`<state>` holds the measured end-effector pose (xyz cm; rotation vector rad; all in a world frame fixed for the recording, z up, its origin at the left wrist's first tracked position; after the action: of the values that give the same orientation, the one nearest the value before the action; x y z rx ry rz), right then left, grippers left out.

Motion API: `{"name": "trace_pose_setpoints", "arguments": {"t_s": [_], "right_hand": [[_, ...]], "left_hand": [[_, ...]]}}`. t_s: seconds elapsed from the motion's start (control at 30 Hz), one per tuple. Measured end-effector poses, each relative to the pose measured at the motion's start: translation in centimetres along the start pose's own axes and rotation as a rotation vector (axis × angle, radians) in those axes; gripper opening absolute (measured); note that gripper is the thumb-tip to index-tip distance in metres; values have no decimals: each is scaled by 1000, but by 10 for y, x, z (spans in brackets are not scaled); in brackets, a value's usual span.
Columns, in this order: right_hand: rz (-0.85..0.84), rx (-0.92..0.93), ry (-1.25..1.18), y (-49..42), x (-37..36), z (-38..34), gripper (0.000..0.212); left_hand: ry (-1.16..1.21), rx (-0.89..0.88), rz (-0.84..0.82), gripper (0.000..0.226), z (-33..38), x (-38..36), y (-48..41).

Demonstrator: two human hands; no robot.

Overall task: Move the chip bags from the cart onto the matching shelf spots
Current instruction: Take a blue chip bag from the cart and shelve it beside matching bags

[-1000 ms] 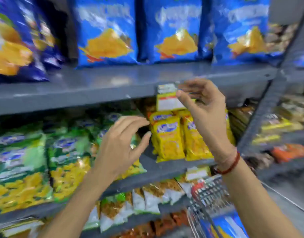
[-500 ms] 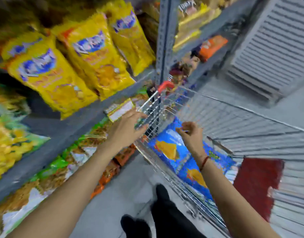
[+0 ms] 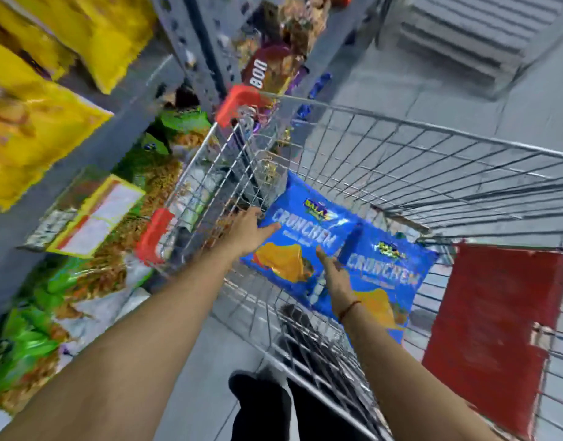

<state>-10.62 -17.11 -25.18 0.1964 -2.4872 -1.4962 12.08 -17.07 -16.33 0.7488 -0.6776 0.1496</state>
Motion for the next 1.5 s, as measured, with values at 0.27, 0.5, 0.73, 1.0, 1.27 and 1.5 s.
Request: {"name": "trace_pose_setpoints", "arguments": {"t_s": [0.27,0.5,0.73,1.0,1.27,1.5], "right_hand": [[-17,-15,-108,-38,-16,0,91],[27,-21,-186,-46,-15,-1,45],[-113,-51,-284,-46,-21,-9,121],[-144,-17,-256,30,-5,-30,62],[-148,329,-194,125,13,-101,26],[-201,704,-178,246,11,-195,19]], "left_hand": [[180,156,-184,56,-36,-53,-47],[293,198,-226,44,-49,-57,-57],[361,258,-278,84,-43,-52,-42],[399,187,-279,92,-35,-34,-1],[464,18,-82,59,30,43,72],[562,-259,140,27,96,147,140]]}}
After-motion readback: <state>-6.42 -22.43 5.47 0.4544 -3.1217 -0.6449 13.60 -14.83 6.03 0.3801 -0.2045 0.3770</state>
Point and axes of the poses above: each hand's wrist, its own y-axis away from the middle knuckle, its own x-axis out of the back of the hand, z = x × y, the point moved 9 cm from there along -y, towards the middle knuckle, and after that the axes turned 6 degrees about -x, right-handed, at the moved point
